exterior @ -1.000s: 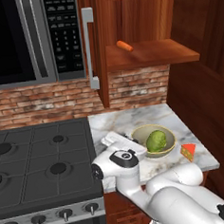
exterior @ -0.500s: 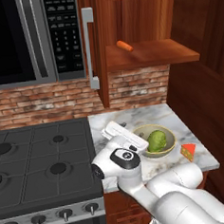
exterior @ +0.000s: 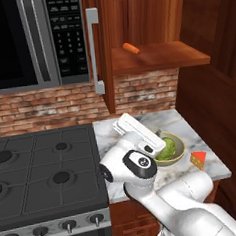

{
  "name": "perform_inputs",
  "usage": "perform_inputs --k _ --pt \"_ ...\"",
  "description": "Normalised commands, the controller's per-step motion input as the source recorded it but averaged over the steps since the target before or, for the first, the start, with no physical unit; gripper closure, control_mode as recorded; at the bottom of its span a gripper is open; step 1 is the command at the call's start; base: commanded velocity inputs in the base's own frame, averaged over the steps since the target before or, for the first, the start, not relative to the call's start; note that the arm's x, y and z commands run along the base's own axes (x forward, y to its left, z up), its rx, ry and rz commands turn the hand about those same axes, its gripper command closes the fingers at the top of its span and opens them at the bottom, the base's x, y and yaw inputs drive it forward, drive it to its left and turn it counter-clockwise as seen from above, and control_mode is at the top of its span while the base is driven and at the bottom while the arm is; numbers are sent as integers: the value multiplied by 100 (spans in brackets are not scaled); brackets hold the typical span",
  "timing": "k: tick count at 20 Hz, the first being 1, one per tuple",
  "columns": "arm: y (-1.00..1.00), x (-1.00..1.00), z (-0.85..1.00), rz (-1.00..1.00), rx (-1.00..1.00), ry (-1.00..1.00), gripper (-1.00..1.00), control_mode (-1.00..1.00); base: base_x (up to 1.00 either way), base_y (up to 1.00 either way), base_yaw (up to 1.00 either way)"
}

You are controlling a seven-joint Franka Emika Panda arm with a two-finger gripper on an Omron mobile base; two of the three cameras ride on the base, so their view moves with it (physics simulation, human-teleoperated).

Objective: Pick the cheese from the fridge and the cheese grater from the cabinet and place them next to the salad bowl.

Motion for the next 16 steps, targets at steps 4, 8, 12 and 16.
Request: perform_inputs --k 4,8,12,16 --pt "-59 -99 89 -4 14 19 -100 -100 0 0 0" --pt "-71 -100 66 -8 12 18 -100 -100 0 0 0" --pt "-17 -100 22 2 3 8 -100 -100 0 0 0" --pt "0 -100 8 8 0 0 -100 -100 0 0 0"
